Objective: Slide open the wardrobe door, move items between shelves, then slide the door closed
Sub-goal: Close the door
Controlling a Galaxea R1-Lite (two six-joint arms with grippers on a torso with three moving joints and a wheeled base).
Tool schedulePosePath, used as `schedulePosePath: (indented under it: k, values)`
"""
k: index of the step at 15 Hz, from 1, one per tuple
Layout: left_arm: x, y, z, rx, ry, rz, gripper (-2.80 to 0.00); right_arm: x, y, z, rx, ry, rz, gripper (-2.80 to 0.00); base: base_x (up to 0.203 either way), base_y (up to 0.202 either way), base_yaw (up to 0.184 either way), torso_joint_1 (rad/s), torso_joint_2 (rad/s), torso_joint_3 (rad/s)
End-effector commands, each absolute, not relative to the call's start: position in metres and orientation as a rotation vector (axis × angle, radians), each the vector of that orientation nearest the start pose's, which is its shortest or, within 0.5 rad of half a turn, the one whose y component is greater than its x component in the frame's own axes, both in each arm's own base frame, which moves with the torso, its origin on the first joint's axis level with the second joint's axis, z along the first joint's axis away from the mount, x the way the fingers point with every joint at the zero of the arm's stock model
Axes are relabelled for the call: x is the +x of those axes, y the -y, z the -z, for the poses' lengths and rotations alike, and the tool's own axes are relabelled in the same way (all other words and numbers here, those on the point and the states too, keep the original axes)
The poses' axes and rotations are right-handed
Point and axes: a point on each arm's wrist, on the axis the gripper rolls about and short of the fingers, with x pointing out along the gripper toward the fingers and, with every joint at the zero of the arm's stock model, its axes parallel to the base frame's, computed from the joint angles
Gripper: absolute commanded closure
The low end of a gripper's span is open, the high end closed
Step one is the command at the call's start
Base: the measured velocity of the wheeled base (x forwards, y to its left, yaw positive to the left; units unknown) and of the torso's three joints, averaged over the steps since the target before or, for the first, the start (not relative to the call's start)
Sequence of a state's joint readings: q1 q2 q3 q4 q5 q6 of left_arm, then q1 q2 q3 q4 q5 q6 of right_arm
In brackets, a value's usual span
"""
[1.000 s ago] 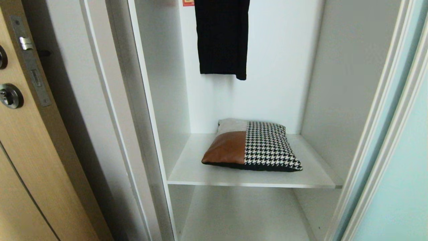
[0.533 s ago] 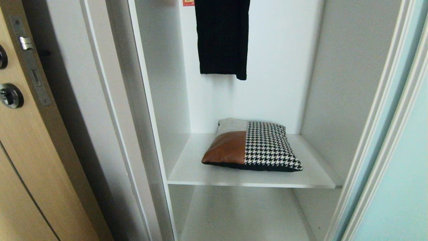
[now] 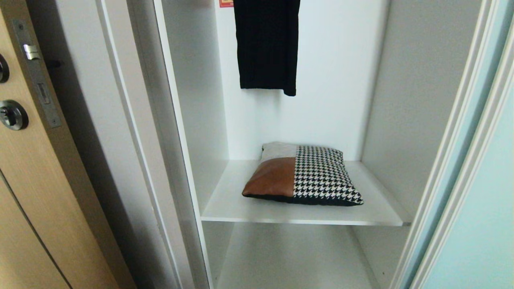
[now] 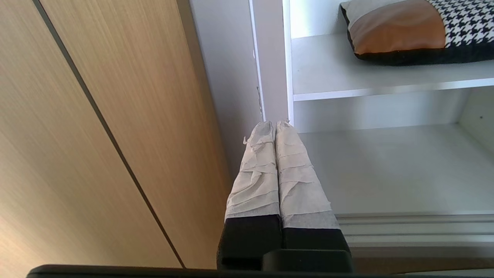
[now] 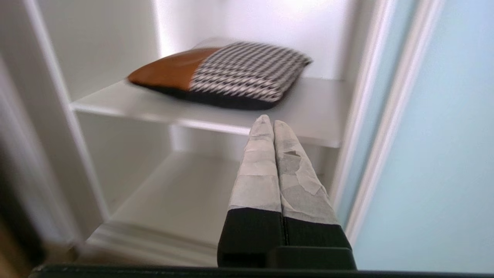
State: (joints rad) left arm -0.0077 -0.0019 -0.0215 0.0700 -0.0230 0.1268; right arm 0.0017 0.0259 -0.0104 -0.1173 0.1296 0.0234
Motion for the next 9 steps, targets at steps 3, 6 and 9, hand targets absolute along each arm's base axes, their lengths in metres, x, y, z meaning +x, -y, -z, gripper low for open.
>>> schedulePosePath:
  k: [3,6,9]
  values:
    - [-0.0247,0.0003,-0.0741,0.127,-0.046,0.034,0.00,-0.0231,0.0001,-0.0776,0.039,0.023,0.001,0.00,0.000,0.000,0.000,0.000,0.00,0.000]
    - [-0.0247,0.0003,-0.0741,0.127,-0.046,0.034,0.00,-0.0231,0.0002,-0.0773,0.031,0.022,0.006,0.00,0.000,0.000,0.000,0.000,0.00,0.000]
    - [-0.0247,0.0003,-0.0741,0.127,-0.046,0.034,0.00,-0.0231,0.0002,-0.0771,0.031,0.020,0.006,0.00,0.000,0.000,0.000,0.000,0.00,0.000]
